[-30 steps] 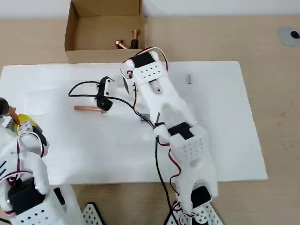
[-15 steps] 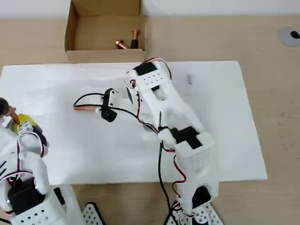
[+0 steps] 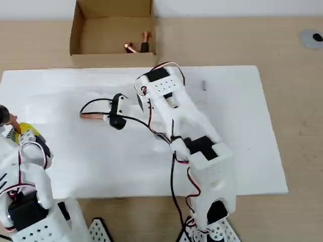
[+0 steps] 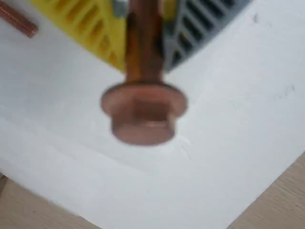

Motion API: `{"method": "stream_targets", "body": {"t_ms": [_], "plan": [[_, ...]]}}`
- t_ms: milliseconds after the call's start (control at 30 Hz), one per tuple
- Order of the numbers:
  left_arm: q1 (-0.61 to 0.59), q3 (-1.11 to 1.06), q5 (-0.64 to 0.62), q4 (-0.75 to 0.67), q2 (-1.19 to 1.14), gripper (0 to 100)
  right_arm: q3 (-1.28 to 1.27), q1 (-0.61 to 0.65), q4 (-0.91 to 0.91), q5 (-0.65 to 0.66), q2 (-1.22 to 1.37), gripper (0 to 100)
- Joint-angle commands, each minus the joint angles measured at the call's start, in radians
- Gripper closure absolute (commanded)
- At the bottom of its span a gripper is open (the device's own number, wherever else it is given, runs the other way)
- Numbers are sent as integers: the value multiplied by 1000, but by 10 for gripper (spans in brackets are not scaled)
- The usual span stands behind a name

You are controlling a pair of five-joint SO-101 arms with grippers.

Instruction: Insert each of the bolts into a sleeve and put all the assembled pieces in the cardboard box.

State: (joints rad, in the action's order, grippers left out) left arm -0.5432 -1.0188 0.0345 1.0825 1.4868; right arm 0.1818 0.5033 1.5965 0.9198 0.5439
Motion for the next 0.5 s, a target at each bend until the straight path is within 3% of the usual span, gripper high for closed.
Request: {"method": "stream_targets", "body": {"t_ms": [0, 67, 467], "plan": [[0, 12, 2, 2, 13, 994, 4, 16, -21, -52, 28, 921], [0, 14, 2, 2, 13, 994, 39, 16, -18, -91, 28, 991], [0, 18, 2, 2, 13, 994, 397, -19, 192, -110, 27, 989]]}}
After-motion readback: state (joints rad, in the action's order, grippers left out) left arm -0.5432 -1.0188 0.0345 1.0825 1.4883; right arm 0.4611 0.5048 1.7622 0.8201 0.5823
